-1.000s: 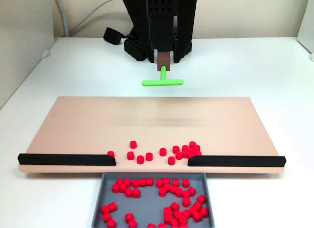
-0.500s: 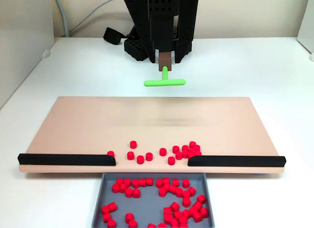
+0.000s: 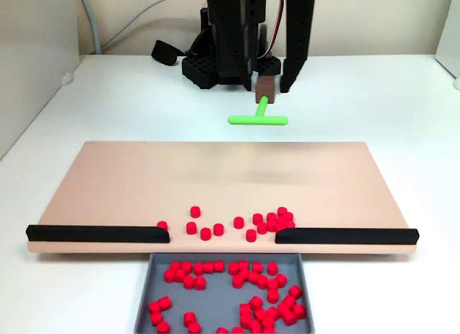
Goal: Push granules from left to the grey container
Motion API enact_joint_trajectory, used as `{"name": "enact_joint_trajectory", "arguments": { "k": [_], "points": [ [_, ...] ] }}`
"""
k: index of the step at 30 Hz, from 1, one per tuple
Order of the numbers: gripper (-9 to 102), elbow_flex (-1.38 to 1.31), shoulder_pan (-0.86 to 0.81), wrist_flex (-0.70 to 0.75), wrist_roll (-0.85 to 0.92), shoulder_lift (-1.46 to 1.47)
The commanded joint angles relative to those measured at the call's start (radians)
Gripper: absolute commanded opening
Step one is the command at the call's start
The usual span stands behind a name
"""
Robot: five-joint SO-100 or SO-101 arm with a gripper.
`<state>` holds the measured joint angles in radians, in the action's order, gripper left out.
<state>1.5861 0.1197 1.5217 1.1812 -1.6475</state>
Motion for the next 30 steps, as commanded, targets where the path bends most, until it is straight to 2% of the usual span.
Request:
{"name": "enact_joint_trajectory", "arguments": {
  "k": [1, 9, 14, 21, 30],
  "points": [
    [0, -0.021, 0.046, -0.005, -0.17, -0.032],
    [0, -0.021, 0.086, -0.003, -0.606, 0.005],
    [0, -0.025, 0.077, -0.005, -0.807, 0.043],
    [0, -0.146, 0.114, -0.005, -0.992, 0.164],
    [0, -0.354, 0.173, 0.005, -1.106, 0.351]
  ]
}}
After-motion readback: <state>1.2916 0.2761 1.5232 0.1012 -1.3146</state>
